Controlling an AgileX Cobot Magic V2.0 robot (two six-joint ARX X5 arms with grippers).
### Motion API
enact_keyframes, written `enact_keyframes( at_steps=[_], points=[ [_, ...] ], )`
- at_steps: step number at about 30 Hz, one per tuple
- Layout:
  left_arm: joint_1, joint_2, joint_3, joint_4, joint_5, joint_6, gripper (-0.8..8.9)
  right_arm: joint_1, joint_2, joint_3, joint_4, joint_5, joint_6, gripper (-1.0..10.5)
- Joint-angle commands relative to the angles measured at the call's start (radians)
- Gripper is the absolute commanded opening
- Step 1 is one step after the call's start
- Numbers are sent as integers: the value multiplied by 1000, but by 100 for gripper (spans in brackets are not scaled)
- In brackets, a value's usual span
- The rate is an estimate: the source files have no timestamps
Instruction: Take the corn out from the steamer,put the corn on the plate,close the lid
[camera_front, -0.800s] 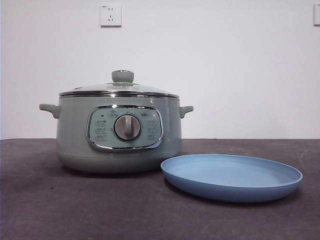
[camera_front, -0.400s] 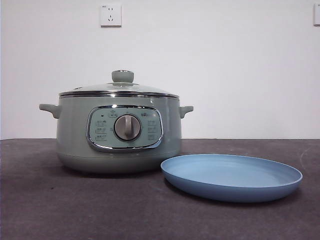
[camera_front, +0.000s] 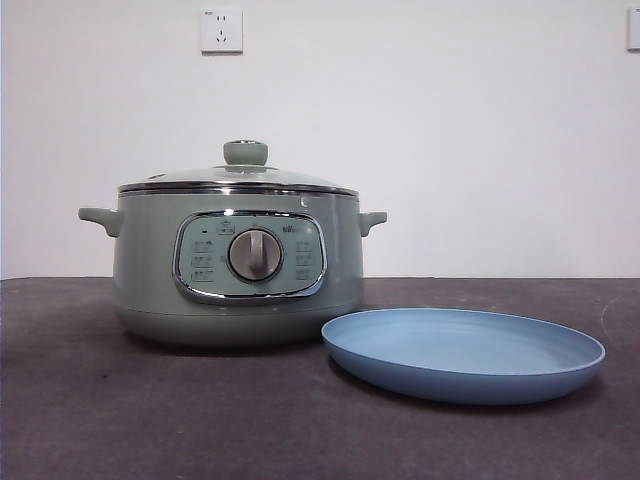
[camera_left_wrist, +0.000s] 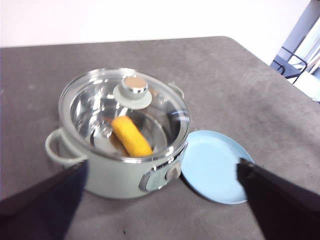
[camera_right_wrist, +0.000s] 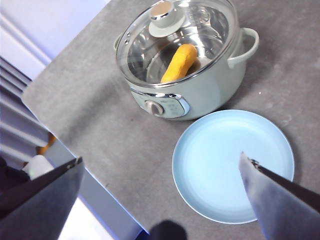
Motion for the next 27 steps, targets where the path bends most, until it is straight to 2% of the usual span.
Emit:
enact_keyframes(
  at_steps=[1,8,14,20,27],
  points=[
    [-27,39,2,58,1,11,598,2,-1,3,4,0,-2,572],
    [-109,179,3,257,-17,-11,598,2,-1,3,4,0,-2,572],
    [-200,319,3,446,-143,-12,598,2,-1,3,4,0,-2,572],
    [-281,472,3,615,-212,-11,598,2,-1,3,4,5,-2,572],
    [-364,651,3,816,-339,-3,597,2,-1,3,3,4,-2,572]
  ],
)
